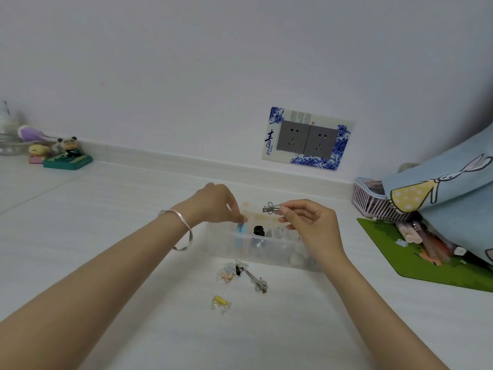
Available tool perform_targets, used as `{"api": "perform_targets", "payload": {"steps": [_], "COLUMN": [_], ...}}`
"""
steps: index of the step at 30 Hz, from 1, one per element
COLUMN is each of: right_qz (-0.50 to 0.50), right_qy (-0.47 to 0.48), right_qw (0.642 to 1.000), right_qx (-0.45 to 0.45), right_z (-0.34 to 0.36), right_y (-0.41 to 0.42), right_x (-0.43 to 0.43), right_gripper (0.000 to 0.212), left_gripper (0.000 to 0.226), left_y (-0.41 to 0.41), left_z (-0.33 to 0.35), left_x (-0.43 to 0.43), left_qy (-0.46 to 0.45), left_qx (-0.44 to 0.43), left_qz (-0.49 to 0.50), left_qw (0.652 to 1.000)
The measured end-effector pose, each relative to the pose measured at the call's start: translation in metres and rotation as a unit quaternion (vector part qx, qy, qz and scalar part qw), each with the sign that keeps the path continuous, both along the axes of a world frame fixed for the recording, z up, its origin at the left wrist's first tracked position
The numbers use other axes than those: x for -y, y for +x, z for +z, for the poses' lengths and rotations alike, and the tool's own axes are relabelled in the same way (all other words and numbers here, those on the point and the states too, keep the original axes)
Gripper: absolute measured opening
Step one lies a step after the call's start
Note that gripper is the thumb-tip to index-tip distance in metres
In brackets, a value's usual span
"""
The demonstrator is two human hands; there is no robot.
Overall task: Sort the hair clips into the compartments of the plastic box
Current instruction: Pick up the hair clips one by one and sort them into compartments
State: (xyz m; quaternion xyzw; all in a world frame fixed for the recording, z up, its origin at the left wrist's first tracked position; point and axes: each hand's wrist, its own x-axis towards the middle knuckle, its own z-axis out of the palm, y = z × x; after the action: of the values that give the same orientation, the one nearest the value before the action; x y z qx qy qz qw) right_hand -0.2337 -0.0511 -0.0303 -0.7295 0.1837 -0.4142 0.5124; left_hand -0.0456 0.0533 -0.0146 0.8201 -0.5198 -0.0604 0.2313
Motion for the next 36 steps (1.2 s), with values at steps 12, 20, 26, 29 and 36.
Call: {"api": "perform_targets", "payload": {"steps": [12, 20, 26, 29, 36], "right_qz": [-0.038, 0.014, 0.022, 0.019, 0.058], "right_qy": [-0.263, -0.239, -0.272, -0.321, -0.291], "right_qw": [0.95, 0.957, 0.907, 0.878, 0.903], "right_qx": [-0.167, -0.162, -0.322, -0.355, -0.311], "right_z": [0.004, 0.003, -0.031, -0.043, -0.045], "right_y": [0.03, -0.001, -0.031, -0.032, -0.037], "right_x": [-0.007, -0.028, -0.043, -0.043, -0.045], "right_gripper": [0.007, 0.005, 0.018, 0.03, 0.013], "left_gripper": [0.025, 0.016, 0.017, 0.017, 0.019], "left_y": [-0.009, -0.031, -0.038, -0.038, -0.039], "left_z": [-0.014, -0.022, -0.038, -0.04, -0.039], "left_x": [-0.045, -0.082, -0.083, -0.079, -0.08], "left_qy": [-0.211, -0.21, -0.19, -0.193, -0.202], "left_qx": [0.039, -0.022, -0.03, -0.021, -0.006], "left_qz": [0.065, 0.019, 0.0, -0.007, -0.011], "left_qw": [0.975, 0.977, 0.981, 0.981, 0.979]}}
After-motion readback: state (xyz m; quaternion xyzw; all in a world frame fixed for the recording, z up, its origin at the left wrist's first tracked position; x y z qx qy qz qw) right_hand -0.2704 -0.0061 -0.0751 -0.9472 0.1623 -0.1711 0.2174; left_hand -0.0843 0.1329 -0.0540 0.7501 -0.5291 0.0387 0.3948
